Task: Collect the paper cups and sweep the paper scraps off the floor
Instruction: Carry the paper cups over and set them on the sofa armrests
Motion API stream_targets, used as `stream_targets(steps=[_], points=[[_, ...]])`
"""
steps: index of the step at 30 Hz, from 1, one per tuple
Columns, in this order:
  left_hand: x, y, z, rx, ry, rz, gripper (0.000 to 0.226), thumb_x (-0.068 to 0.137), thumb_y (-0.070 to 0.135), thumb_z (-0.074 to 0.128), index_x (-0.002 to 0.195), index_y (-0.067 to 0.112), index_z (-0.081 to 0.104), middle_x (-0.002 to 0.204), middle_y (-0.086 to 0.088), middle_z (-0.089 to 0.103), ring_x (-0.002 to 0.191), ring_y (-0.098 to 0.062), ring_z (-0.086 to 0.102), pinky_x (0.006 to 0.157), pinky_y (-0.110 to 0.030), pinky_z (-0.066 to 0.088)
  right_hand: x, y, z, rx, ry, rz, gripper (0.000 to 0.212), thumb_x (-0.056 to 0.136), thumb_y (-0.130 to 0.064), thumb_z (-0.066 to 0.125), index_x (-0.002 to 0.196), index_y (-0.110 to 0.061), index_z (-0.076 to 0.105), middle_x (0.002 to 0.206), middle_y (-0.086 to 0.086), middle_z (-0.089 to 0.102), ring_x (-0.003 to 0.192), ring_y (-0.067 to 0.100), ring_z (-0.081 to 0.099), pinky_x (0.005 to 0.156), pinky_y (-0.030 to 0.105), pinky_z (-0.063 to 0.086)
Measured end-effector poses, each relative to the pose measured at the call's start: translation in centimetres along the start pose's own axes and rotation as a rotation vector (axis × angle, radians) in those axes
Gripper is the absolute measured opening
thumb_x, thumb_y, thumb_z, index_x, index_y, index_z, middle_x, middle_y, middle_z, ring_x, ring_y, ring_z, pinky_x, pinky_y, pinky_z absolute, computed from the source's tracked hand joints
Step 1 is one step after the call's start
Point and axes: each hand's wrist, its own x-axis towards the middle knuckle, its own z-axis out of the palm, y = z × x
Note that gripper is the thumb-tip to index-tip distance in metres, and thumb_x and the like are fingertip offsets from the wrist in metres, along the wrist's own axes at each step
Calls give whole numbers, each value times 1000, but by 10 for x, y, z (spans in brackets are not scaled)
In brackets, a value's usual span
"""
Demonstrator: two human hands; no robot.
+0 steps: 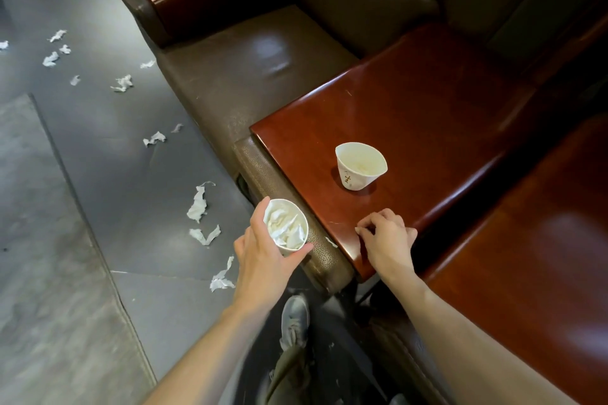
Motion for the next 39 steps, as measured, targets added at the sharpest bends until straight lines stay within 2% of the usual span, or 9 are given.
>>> stream_targets(steps=[3, 9, 17, 20, 23, 25, 30, 34, 39], points=[[2, 0, -2, -14, -5, -8, 95, 72, 34, 80, 143, 28, 17, 140, 3, 36, 119, -9, 22, 106, -35, 25, 1, -11, -4, 174, 34, -28, 12, 94, -20, 57, 85, -27, 62, 96, -10, 50, 103, 13, 47, 95, 30, 29], [11, 20, 1, -62, -24, 18, 96, 73, 28, 80, 144, 23, 16, 122, 12, 31, 106, 2, 20, 98, -30, 22, 18, -49, -44, 252, 437, -143, 11, 92, -19, 59, 94, -14, 69, 98, -5, 50, 97, 13, 45, 89, 27, 31], [18, 24, 1, -61, -25, 79, 97, 71, 29, 81, 144, 18, 18, 120, 10, 32, 98, 10, 17, 95, -25, 16, 46, -52, -66, 175, 208, -69, 31, 97, -20, 48, 125, -21, 61, 122, -1, 47, 122, 16, 36, 94, 26, 12], [16, 19, 2, -51, -16, 60, 97, 71, 29, 81, 144, 19, 17, 121, 10, 33, 102, 6, 21, 96, -23, 15, 34, -49, -64, 156, 260, -153, 32, 94, -19, 54, 126, -21, 60, 112, -4, 45, 113, 16, 40, 100, 29, 22], [12, 14, 5, -55, 7, 16, 97, 71, 29, 81, 144, 20, 17, 126, 5, 40, 112, -11, 33, 93, -20, 13, 10, -42, -44, 137, 365, -406, 24, 87, -16, 65, 111, -13, 67, 96, -3, 49, 91, 18, 50, 84, 30, 40], [8, 10, 5, -55, 13, -7, 97, 72, 29, 81, 144, 22, 17, 131, 1, 41, 119, -17, 33, 94, -20, 15, -4, -31, -25, 95, 264, -480, 23, 85, -18, 68, 107, -14, 69, 92, -7, 46, 83, 16, 51, 74, 27, 44], [1, 0, 3, -51, 7, -31, 98, 70, 32, 82, 143, 27, 15, 137, 3, 35, 120, -11, 25, 104, -32, 23, -8, -10, 13, -27, -144, -304, 28, 88, -29, 66, 115, -28, 68, 94, -6, 38, 94, 14, 42, 88, 30, 39], [0, -7, 2, -62, -2, -65, 98, 71, 35, 81, 142, 30, 14, 133, 8, 35, 116, -9, 25, 106, -35, 25, -5, -9, 23, -69, -208, -213, 28, 87, -32, 66, 115, -34, 67, 96, -6, 34, 97, 14, 34, 81, 26, 22], [-2, -10, 4, -83, -23, -94, 97, 72, 33, 81, 141, 35, 12, 135, 8, 32, 121, -17, 25, 103, -34, 28, -2, -11, 26, -81, -202, -216, 14, 87, -29, 66, 100, -31, 71, 96, -7, 34, 95, 10, 29, 83, 27, 20]])
